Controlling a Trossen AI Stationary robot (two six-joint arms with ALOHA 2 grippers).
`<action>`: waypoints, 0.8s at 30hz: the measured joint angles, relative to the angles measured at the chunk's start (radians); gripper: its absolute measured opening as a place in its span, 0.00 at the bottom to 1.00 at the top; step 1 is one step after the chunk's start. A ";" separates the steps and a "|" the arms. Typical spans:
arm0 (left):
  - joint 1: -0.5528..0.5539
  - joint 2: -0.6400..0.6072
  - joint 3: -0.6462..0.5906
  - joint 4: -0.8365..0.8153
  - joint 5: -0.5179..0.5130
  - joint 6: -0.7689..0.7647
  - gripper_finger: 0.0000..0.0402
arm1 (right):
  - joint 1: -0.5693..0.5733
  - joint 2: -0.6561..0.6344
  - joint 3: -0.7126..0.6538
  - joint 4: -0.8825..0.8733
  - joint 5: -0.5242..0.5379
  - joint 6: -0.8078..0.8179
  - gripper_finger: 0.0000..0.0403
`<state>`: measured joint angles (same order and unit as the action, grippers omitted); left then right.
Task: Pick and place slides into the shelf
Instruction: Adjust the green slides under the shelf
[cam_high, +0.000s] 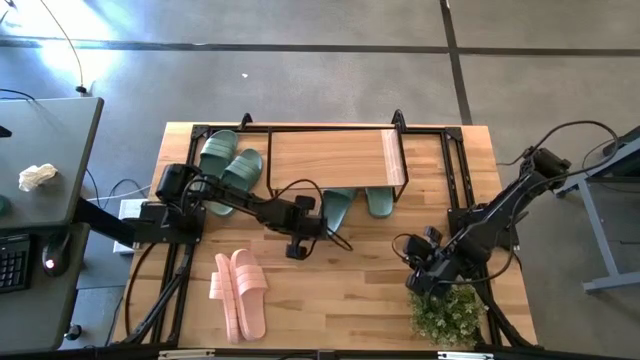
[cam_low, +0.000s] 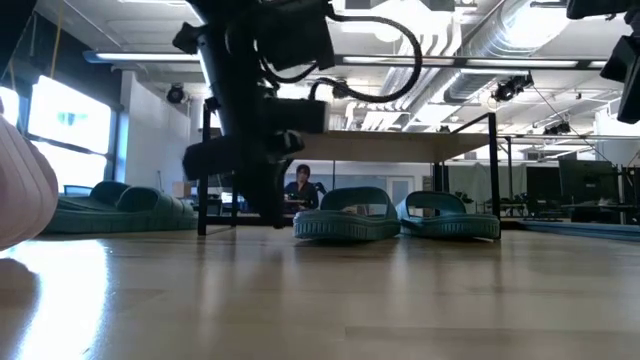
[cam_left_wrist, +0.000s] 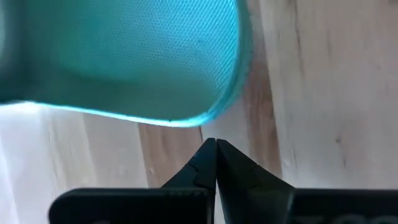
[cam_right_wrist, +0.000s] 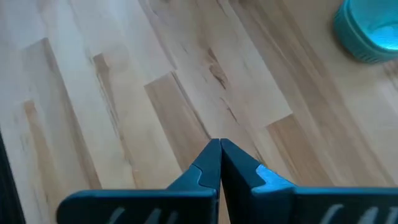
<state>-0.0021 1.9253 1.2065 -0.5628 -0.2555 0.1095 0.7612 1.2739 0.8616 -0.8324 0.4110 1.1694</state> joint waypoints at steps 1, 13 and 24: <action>0.001 0.009 0.001 0.002 0.001 0.000 0.00 | -0.002 0.000 0.000 -0.004 0.000 -0.001 0.00; 0.002 0.054 0.013 0.116 0.035 -0.001 0.00 | -0.011 -0.002 -0.159 0.199 0.017 0.037 0.00; 0.013 0.055 0.014 0.238 0.027 -0.006 0.00 | -0.075 -0.002 -0.196 0.256 0.027 -0.020 0.00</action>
<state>0.0107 1.9800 1.2205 -0.3243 -0.2290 0.1032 0.6860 1.2716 0.6651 -0.5759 0.4376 1.1493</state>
